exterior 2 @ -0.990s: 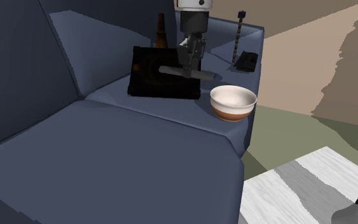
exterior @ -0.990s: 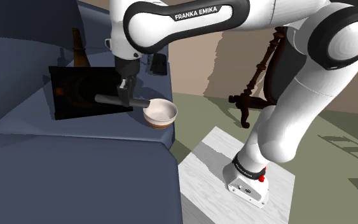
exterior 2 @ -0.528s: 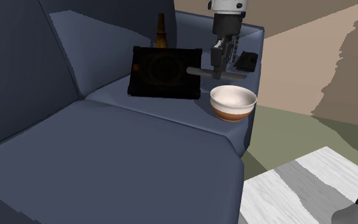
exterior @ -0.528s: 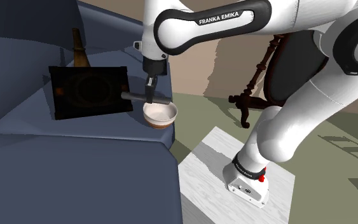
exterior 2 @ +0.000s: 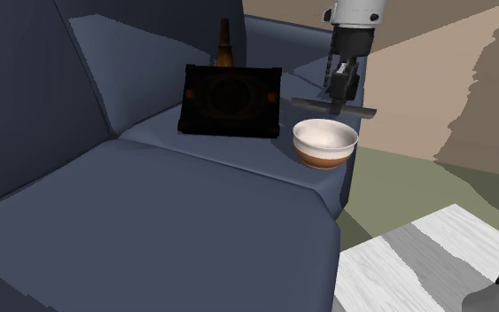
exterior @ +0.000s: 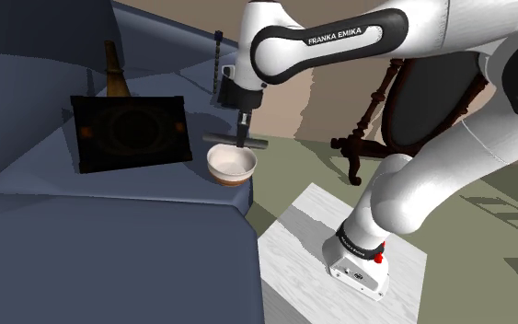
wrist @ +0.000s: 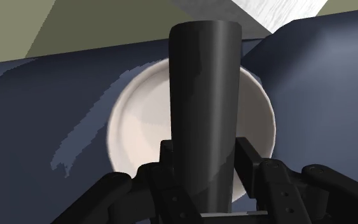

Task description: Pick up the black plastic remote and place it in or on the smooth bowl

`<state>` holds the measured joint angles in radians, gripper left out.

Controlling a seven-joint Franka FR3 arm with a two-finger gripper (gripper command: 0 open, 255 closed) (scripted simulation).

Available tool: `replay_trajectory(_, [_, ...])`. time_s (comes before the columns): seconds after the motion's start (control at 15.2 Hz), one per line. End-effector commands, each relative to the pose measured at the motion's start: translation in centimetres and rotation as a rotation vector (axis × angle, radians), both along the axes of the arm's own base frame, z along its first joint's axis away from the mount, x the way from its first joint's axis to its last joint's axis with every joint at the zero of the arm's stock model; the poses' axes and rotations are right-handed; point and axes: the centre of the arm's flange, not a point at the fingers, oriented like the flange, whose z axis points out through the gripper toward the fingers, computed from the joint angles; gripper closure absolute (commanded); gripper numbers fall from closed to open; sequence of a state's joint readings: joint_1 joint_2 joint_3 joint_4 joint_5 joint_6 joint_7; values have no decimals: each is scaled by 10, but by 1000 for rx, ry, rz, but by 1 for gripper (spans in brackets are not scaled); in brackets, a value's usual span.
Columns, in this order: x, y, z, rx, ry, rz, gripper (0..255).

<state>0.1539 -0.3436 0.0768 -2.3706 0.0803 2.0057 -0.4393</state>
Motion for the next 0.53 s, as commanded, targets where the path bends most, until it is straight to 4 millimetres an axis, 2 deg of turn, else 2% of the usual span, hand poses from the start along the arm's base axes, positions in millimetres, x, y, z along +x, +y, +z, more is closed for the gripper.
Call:
replay_trajectory(0.0, [-1,-2,-10,0,-1,1,255])
replay_trajectory(0.46, [-1,-2,-49,0,-1,1,255])
